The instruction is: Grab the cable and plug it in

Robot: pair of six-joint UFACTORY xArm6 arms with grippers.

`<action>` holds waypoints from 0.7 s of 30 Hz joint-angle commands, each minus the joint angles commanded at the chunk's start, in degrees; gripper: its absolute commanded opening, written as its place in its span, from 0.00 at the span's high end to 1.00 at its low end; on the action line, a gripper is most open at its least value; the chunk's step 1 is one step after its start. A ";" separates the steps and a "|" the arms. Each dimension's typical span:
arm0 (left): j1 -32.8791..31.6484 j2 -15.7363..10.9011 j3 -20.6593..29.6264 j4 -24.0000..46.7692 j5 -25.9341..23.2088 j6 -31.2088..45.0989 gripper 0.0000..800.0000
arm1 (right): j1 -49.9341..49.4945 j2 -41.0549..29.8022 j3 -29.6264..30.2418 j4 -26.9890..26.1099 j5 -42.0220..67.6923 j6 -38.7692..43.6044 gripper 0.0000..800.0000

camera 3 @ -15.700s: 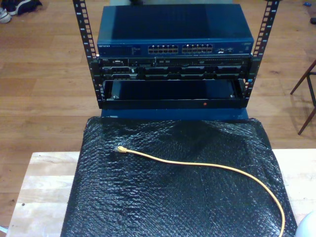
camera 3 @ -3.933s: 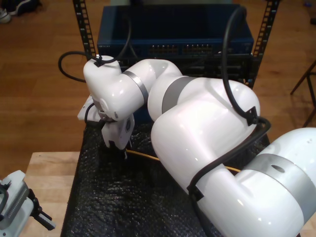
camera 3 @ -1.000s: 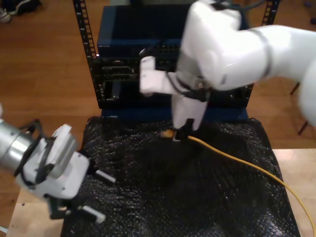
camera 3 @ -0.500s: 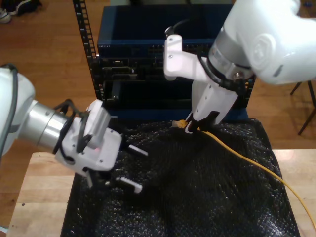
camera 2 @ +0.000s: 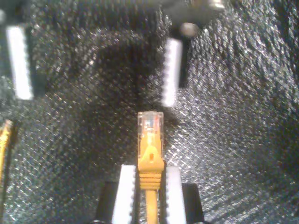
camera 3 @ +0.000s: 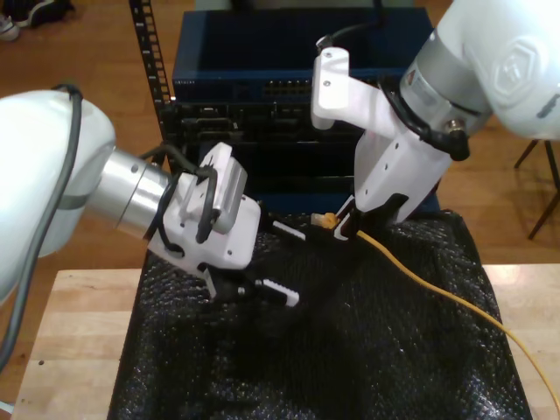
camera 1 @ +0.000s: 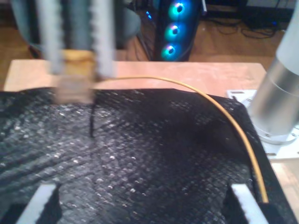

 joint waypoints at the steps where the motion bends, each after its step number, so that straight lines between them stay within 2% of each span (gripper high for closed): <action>1: 0.00 0.26 -0.44 -0.26 -0.09 0.00 0.00 | -0.09 -0.18 0.00 0.35 0.18 0.00 0.99; 7: 0.00 0.97 -1.67 -0.79 -0.09 0.00 0.00 | -0.09 -0.88 0.88 1.05 0.18 0.00 0.99; 21: 0.26 -0.09 -1.58 -1.41 0.79 0.26 0.02 | 0.70 -0.44 2.02 2.64 -1.41 0.09 0.99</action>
